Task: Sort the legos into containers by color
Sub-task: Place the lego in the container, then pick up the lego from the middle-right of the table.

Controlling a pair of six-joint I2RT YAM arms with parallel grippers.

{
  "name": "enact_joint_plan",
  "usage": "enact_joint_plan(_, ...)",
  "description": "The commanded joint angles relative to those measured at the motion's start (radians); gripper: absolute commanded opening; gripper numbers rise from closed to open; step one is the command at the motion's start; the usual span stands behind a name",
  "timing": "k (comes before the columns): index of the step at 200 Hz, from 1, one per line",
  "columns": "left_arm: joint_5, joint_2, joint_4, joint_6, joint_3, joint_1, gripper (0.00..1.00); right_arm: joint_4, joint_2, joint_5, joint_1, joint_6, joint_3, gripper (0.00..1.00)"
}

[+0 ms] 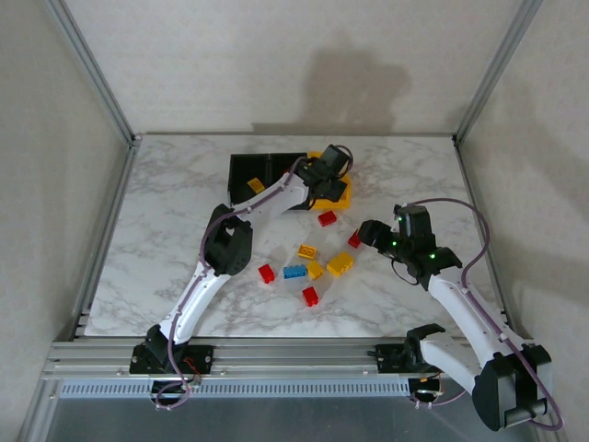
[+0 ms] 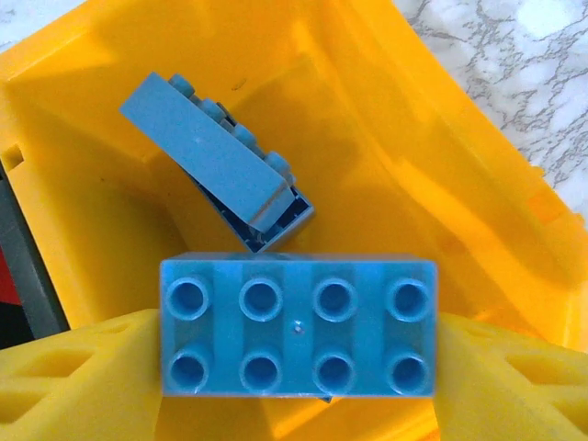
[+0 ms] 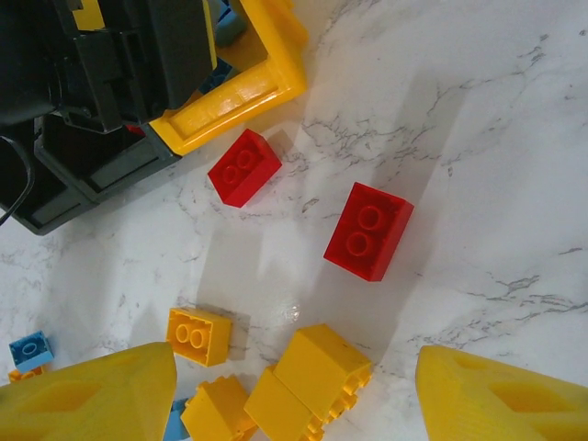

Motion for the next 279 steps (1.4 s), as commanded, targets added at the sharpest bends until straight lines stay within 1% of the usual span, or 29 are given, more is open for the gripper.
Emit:
enact_joint_plan(1,-0.008,0.018,0.007,0.01,0.034,-0.006,0.74,-0.006,0.015,-0.011,-0.008,-0.007,0.015,0.69)
enact_joint_plan(21,-0.005,0.011,0.004,0.005,0.033,-0.006,0.77,-0.002,0.02,-0.015,-0.008,-0.007,0.021,0.69)
enact_joint_plan(39,-0.014,-0.006,0.003,-0.006,0.027,-0.007,0.77,0.0,0.019,-0.016,-0.008,-0.007,0.026,0.69)
enact_joint_plan(53,0.004,-0.034,0.001,-0.032,0.02,-0.007,0.76,0.005,0.02,-0.02,-0.008,-0.012,0.029,0.69)
enact_joint_plan(66,0.022,-0.081,0.006,-0.072,-0.003,-0.009,0.76,0.014,0.024,-0.017,-0.008,-0.027,0.037,0.7)
enact_joint_plan(89,0.037,-0.204,0.025,-0.149,-0.109,-0.01,0.76,0.028,0.037,-0.03,-0.007,-0.062,0.06,0.7)
enact_joint_plan(114,0.035,-0.353,0.03,-0.245,-0.268,-0.012,0.75,0.041,0.057,-0.066,-0.003,-0.104,0.091,0.7)
enact_joint_plan(133,0.023,-0.47,0.041,-0.327,-0.419,-0.012,0.74,0.036,0.087,-0.071,0.024,-0.136,0.121,0.69)
enact_joint_plan(161,0.027,-0.645,0.082,-0.459,-0.675,-0.009,0.73,0.001,0.149,-0.022,0.063,-0.141,0.166,0.67)
enact_joint_plan(181,0.08,-0.761,0.135,-0.546,-0.852,-0.004,0.73,-0.039,0.205,0.031,0.075,-0.102,0.192,0.68)
enact_joint_plan(199,0.098,-0.847,0.165,-0.606,-0.984,-0.002,0.73,-0.064,0.25,0.054,0.081,-0.07,0.209,0.68)
enact_joint_plan(211,0.134,-0.901,0.21,-0.644,-1.078,-0.002,0.73,-0.056,0.265,0.064,0.087,-0.055,0.207,0.68)
enact_joint_plan(223,0.131,-0.942,0.223,-0.676,-1.141,-0.001,0.73,-0.065,0.285,0.081,0.092,-0.039,0.214,0.68)
enact_joint_plan(240,0.125,-0.989,0.236,-0.718,-1.211,-0.001,0.73,-0.12,0.341,0.14,0.094,-0.006,0.244,0.69)
enact_joint_plan(256,0.163,-1.033,0.288,-0.752,-1.281,-0.001,0.73,-0.164,0.407,0.176,0.097,0.024,0.268,0.7)
enact_joint_plan(279,0.208,-1.064,0.33,-0.777,-1.347,-0.002,0.72,-0.159,0.479,0.194,0.096,0.053,0.278,0.72)
